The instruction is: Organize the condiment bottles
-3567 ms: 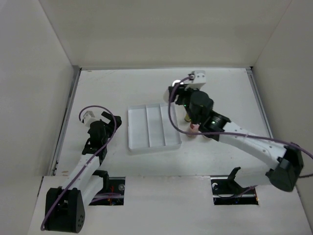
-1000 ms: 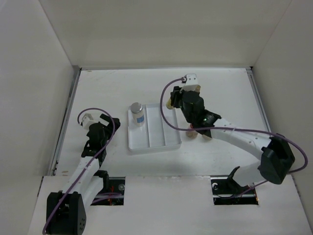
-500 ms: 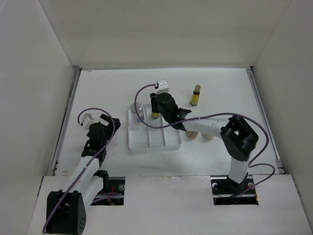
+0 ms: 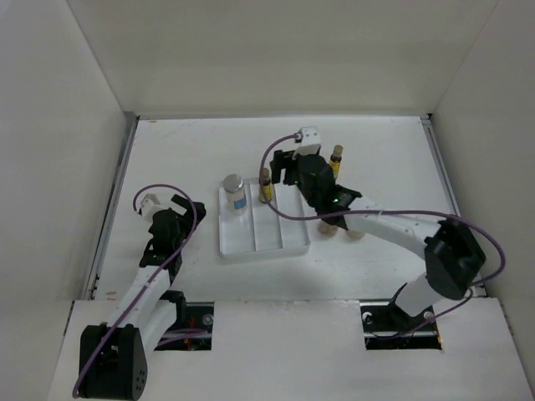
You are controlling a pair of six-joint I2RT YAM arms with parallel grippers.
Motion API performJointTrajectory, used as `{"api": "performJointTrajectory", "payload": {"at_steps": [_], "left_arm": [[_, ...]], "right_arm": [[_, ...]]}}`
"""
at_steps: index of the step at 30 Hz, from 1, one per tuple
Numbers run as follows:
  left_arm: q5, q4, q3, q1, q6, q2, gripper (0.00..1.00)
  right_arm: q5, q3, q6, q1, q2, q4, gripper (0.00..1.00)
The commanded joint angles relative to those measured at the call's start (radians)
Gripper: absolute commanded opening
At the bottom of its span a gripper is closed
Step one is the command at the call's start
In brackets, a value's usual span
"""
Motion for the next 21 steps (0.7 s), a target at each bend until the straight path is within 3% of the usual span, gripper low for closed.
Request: {"api": "performJointTrajectory", "payload": {"at_steps": [1,5,9,16,21], "left_arm": [[0.001,0.041,0.03,0.003,0.005,0.0,1.0],[-0.008,0.053,0.026,-0.008,0.004,0.003,1.0],[-0.008,0.042,0.043,-0.014,0.011,0.012,1.0],[-0.023,0.038,0.041,-0.027,0.013,0.013,1.0],[-0.032,0.036,0.04,-0.025,0.011,0.02,1.0]], "right_arm": [[0.025,-0.069,0.033,-0.134,-0.131,0.055,0.8],[0.042,-0.115,0.044,-0.298,-0.157,0.016,0.8],[0.039,-0.059,0.033,-0.404,-0.083,-0.064,0.81],[-0.021,0.035,0.015,-0.436,0.077,-0.067,0.76],[-0.032,0.082,0.002,-0.438,0.148,-0.048,0.61]]}}
